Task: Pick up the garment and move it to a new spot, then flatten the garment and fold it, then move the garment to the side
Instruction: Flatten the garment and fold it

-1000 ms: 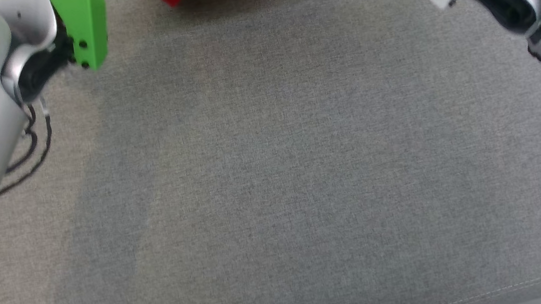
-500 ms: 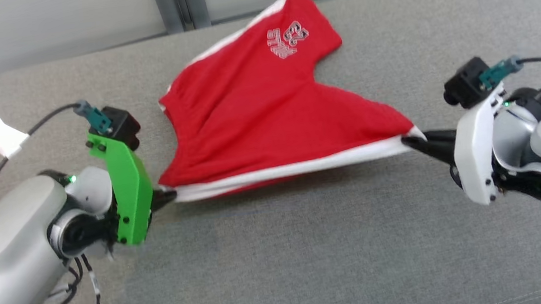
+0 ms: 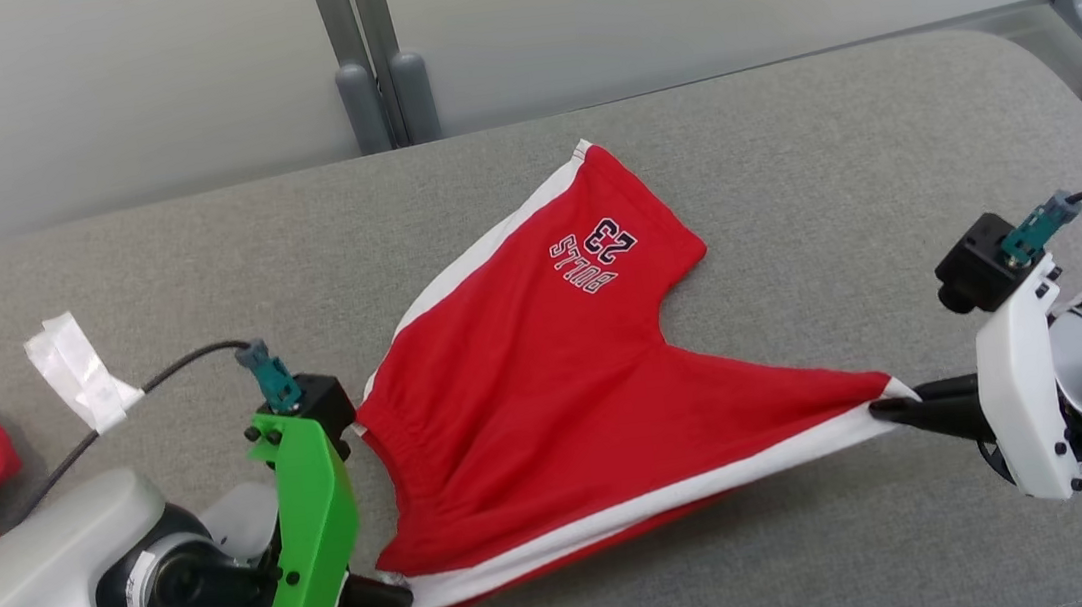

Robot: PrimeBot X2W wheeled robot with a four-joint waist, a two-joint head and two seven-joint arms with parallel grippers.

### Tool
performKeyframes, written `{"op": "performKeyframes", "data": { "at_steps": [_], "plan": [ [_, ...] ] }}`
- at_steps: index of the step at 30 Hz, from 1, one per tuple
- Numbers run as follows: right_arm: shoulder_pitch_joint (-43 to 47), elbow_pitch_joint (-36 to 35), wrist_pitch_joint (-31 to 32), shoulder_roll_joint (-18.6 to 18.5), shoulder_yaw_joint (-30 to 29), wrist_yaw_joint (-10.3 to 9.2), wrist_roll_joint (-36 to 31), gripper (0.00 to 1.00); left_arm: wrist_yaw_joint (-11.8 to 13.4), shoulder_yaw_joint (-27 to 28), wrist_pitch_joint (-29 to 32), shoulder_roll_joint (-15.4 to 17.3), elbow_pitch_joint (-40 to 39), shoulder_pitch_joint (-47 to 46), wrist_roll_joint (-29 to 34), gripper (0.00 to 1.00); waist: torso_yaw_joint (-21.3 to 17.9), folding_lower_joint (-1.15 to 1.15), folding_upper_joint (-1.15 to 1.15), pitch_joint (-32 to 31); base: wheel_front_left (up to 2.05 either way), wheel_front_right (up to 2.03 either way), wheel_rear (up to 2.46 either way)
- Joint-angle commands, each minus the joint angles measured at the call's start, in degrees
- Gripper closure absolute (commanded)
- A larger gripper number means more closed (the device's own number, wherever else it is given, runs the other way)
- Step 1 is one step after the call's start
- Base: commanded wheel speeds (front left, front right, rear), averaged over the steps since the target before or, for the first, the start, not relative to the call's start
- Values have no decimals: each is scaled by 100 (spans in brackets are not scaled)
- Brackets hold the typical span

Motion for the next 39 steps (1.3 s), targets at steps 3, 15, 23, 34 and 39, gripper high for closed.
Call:
{"op": "performKeyframes", "data": {
  "at_steps": [3, 15, 23, 34, 39],
  "plan": [
    [-199, 161, 96, 60, -273, -2, -14, 100, 146, 188, 81, 24, -65, -316, -96, 100, 75, 1, 0, 562, 0, 0, 0],
    [-1964, 1586, 1060, 896, -1277, -5, 114, 100, 606, 750, 845, -288, 413, -1732, -293, 100, 594, 1, 0, 2152, 0, 0, 0],
    [-2828, 2617, 1317, 1537, -1507, -4, -136, 100, 601, 1015, 711, -608, 717, -2223, -224, 100, 934, 1, 0, 2766, 0, 0, 0],
    [-3621, 3539, 1433, 2076, -1562, -4, -595, 100, 529, 1196, 481, -868, 1050, -2537, -66, 100, 1206, 1, 0, 3298, 0, 0, 0],
    [-3705, 3664, 1240, 2271, -1577, -3, -686, 46, 485, 1266, 325, -1014, 1129, -2510, -82, 0, 1212, 1, 0, 3288, 0, 0, 0]
  ]
}}
